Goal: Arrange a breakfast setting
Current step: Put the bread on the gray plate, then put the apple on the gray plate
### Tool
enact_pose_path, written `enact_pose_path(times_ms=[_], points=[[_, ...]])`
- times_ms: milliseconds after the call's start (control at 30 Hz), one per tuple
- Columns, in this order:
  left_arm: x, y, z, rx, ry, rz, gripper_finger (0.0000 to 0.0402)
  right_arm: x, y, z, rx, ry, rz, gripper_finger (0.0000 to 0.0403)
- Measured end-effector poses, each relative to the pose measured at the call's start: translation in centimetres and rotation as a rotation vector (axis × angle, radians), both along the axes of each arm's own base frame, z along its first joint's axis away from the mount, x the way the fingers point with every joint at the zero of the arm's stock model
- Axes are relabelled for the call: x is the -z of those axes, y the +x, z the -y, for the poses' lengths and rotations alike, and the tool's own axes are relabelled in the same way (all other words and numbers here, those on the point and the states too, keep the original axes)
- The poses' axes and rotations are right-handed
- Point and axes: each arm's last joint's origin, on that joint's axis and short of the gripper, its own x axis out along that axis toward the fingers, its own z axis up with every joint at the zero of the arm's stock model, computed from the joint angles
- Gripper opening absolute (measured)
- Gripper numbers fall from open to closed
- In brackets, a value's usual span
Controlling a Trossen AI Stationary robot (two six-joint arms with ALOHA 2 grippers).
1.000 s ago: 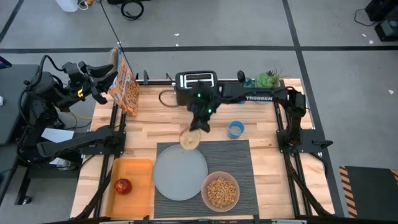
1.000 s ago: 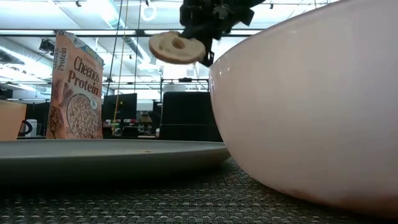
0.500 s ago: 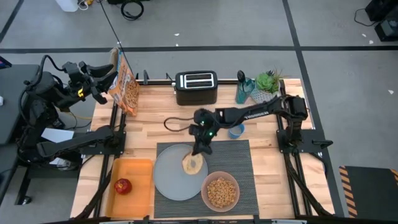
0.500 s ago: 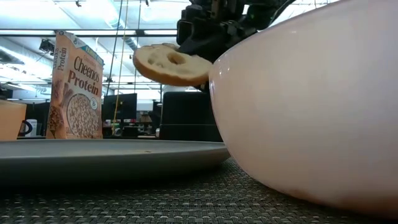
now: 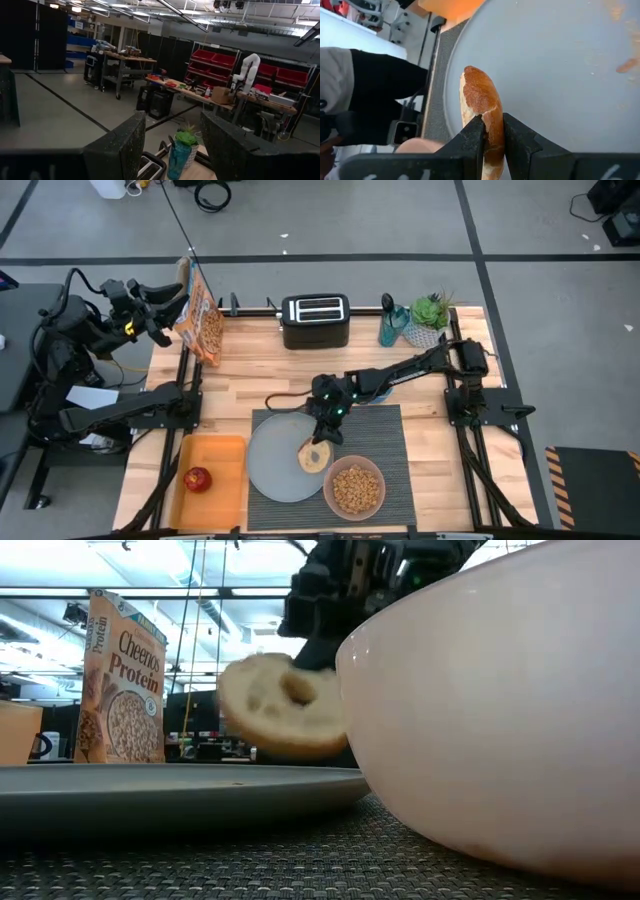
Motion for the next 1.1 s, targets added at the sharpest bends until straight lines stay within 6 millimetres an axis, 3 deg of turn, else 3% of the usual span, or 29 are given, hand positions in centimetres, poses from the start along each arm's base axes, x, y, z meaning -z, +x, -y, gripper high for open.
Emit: enact_pose_path(times_ms=[167,400,600,967,1100], points=[[0.0,0.0,0.0,0.002,-0.012,0.007,0.0197,1.5,0.8,-0.1,0.012,0.029,0.009,0.0067],[0.1,0.0,0.0,0.002,-0.016,0.005,0.0197,1.9,0.8,0.0,0.008,0.013,0.005,0.0068],[0.4,0.0,0.0,0.007,0.017,-0.067,0.0197,2.2,0.8,0.0,0.025,0.004,-0.011,0.0097],[-0.5,-0.1,1.4,0.351,0.146,-0.039,0.0197,1.9,0.6,1.6,0.046,0.025,-0.045,0.0142],[0.2,-0.7,2.1,0.445,0.016,-0.155,0.0194,0.3,0.3,3.0,0.131,-0.043,-0.004,0.0141]])
